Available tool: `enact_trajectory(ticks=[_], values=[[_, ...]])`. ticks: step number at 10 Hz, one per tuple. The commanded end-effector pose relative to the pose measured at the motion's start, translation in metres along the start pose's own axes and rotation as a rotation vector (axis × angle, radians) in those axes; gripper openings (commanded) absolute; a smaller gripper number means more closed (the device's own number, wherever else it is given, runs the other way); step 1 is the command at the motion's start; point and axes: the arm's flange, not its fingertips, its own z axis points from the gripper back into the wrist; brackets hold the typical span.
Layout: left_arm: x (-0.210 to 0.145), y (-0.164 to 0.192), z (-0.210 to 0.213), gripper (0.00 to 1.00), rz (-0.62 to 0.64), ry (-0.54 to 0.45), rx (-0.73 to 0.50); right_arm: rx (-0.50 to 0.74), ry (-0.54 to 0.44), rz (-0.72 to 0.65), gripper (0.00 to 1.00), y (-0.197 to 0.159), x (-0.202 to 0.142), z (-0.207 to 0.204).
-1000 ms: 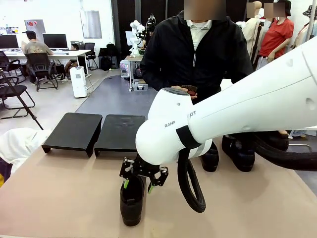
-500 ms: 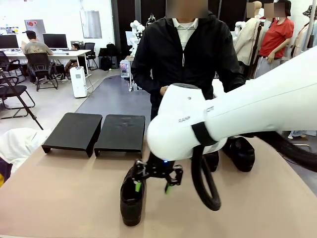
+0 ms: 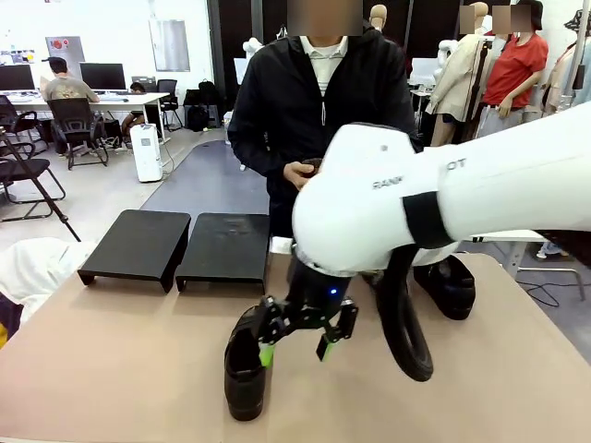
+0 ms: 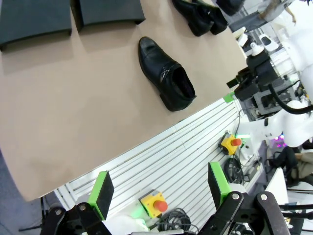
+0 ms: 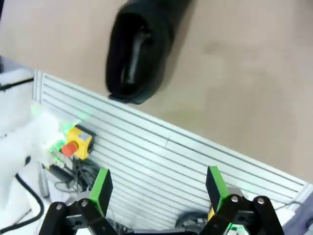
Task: Organize the shoes by placing them on the stand.
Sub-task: Pick up one Shoe and place it in the middle of the table.
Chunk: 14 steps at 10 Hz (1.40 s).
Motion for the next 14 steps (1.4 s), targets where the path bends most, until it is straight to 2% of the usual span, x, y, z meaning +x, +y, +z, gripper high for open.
enact_trajectory(ticks=[1,3,5,6,8,9,10,11,12,14], values=[[0.0,0.0,0.001,1.0,-0.014,-0.005,-0.019,0.032,0.045,-0.029,1.0,-0.046,-0.016,0.05],[0.0,0.0,0.001,1.0,-0.014,-0.005,-0.019,0.148,0.099,-0.121,1.0,-0.12,-0.068,0.115],[0.0,0.0,0.001,1.0,-0.014,-0.005,-0.019,0.234,0.081,-0.181,1.0,-0.185,-0.125,0.177],[0.0,0.0,0.001,1.0,-0.014,-0.005,-0.019,0.275,0.06,-0.277,1.0,-0.219,-0.148,0.197],[0.0,0.0,0.001,1.0,-0.014,-0.005,-0.019,0.354,-0.072,-0.408,1.0,-0.284,-0.188,0.206],[0.0,0.0,0.001,1.0,-0.014,-0.005,-0.019,0.456,-0.182,-0.484,1.0,-0.318,-0.206,0.196],[0.0,0.0,0.001,1.0,-0.014,-0.005,-0.019,0.556,-0.317,-0.504,1.0,-0.333,-0.213,0.188],[0.0,0.0,0.001,1.0,-0.014,-0.005,-0.019,0.542,-0.412,-0.595,1.0,-0.321,-0.209,0.183],[0.0,0.0,0.001,1.0,-0.014,-0.005,-0.019,0.465,-0.173,-0.522,1.0,-0.326,-0.219,0.212],[0.0,0.0,0.001,1.0,-0.014,-0.005,-0.019,0.465,-0.173,-0.522,1.0,-0.326,-0.219,0.212]])
